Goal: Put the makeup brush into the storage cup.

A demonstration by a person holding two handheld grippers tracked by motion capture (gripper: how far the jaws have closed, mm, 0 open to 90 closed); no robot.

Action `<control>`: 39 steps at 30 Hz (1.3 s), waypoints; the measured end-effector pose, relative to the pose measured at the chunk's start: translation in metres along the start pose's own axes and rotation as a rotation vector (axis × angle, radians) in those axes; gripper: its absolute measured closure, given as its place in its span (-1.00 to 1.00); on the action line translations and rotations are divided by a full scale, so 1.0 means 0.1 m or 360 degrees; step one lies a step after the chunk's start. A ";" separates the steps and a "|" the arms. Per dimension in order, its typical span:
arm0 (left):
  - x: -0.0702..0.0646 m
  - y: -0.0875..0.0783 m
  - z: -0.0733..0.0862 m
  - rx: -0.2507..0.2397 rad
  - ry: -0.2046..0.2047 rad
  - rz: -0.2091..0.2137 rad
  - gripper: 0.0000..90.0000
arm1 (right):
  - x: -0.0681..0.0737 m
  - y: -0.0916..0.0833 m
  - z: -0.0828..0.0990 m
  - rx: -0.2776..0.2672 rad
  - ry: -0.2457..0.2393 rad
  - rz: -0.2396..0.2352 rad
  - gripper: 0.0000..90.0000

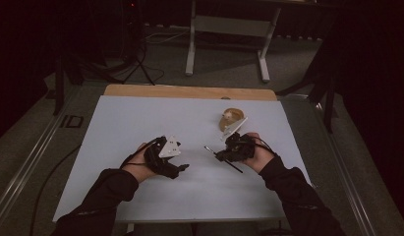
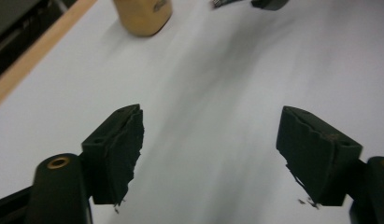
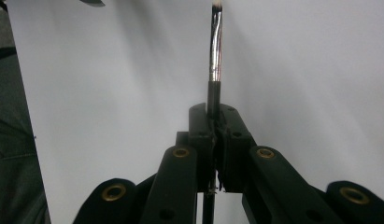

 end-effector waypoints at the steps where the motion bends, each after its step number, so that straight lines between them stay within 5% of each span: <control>1: 0.00 0.00 0.02 0.0004 -0.0034 0.0020 -0.51 | 0.00 -0.01 -0.01 -0.0020 0.0001 0.0000 0.91; 3: 0.00 0.00 0.06 0.0002 -0.0065 0.0060 -0.69 | 0.00 -0.04 -0.02 -0.0045 -0.0004 0.0011 0.91; 13: 0.00 -0.10 0.18 -0.0092 -0.0231 0.0150 -0.94 | -0.01 -0.26 -0.09 -0.0220 -0.0008 0.0058 0.91; 26: -0.08 -0.16 0.47 -0.0201 -0.0375 0.0235 -0.95 | -0.07 -0.67 -0.09 -0.0477 0.0029 0.0141 0.91; 30: -0.07 -0.20 0.54 -0.0268 -0.0464 0.0264 -0.94 | -0.12 -0.79 -0.08 -0.0553 0.0061 0.0198 0.91; 31: -0.07 -0.23 0.58 -0.0289 -0.0494 0.0269 -0.93 | -0.16 -0.88 -0.07 -0.0632 0.0094 0.0217 0.91; 39: -0.09 -0.29 0.72 -0.0327 -0.0551 0.0243 -0.93 | -0.30 -1.01 -0.01 -0.0804 0.0233 0.0355 0.91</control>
Point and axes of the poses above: each handheld gripper's, and its own axes: y roughly forward along the jaws, z roughly out of its underside, x roughly to its left, the point moved 7 cm from there along y, roughly forward along the jaws, and after that the axes turned 14 degrees about x, right-handed, at the moved point
